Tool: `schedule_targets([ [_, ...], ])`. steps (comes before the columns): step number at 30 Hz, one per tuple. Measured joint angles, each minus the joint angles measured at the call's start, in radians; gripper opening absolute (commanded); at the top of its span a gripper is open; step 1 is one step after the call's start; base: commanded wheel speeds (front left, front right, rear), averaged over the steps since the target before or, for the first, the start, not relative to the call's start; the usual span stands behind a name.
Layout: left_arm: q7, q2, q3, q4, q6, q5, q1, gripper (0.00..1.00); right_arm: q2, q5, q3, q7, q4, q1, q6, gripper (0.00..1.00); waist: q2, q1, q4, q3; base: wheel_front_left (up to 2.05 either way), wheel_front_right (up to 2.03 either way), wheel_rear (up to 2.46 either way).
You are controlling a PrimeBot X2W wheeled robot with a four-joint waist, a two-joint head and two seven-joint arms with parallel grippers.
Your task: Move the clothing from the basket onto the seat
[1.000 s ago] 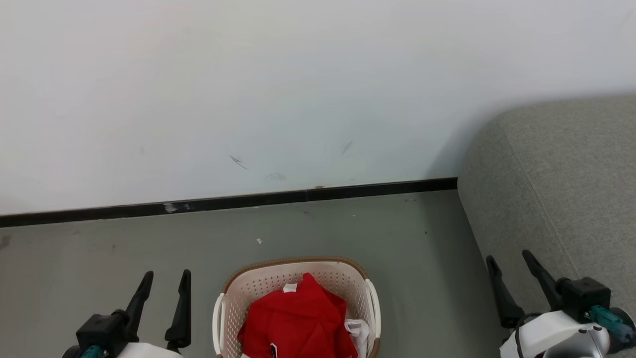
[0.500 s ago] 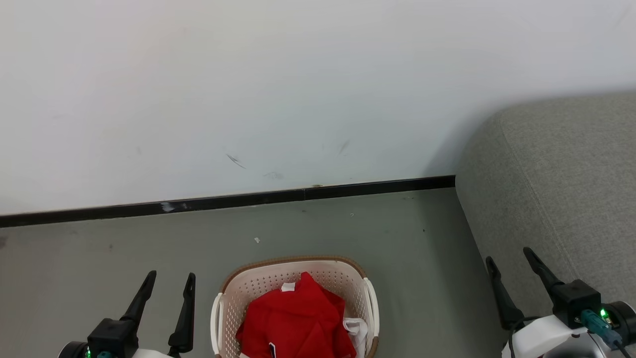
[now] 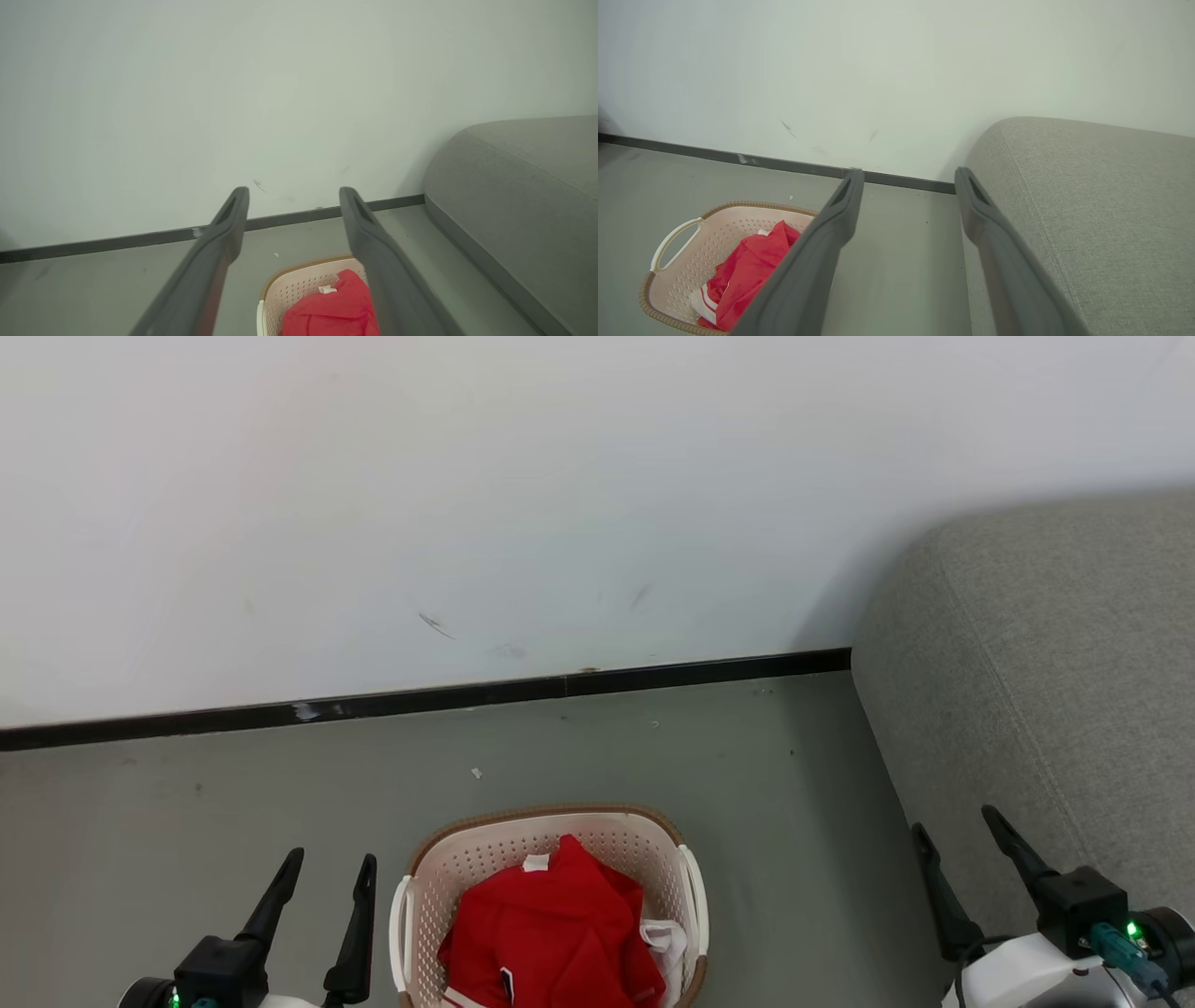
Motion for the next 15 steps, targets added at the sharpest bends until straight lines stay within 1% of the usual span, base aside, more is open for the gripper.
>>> schedule_targets([
  [11,0.000,-0.002,-0.049,0.021,-0.014,0.007,0.000,1.00,0.001,0.000,0.025,0.000,-0.007,0.007,0.000,1.00,0.0000,-0.0001,-0.009,0.041,0.00,0.00,0.00],
  [15,0.000,-0.002,-0.076,0.033,-0.026,0.009,-0.005,1.00,0.001,0.010,0.046,0.000,-0.012,0.016,0.000,1.00,0.0000,-0.0001,-0.013,0.069,0.00,0.00,0.00],
])
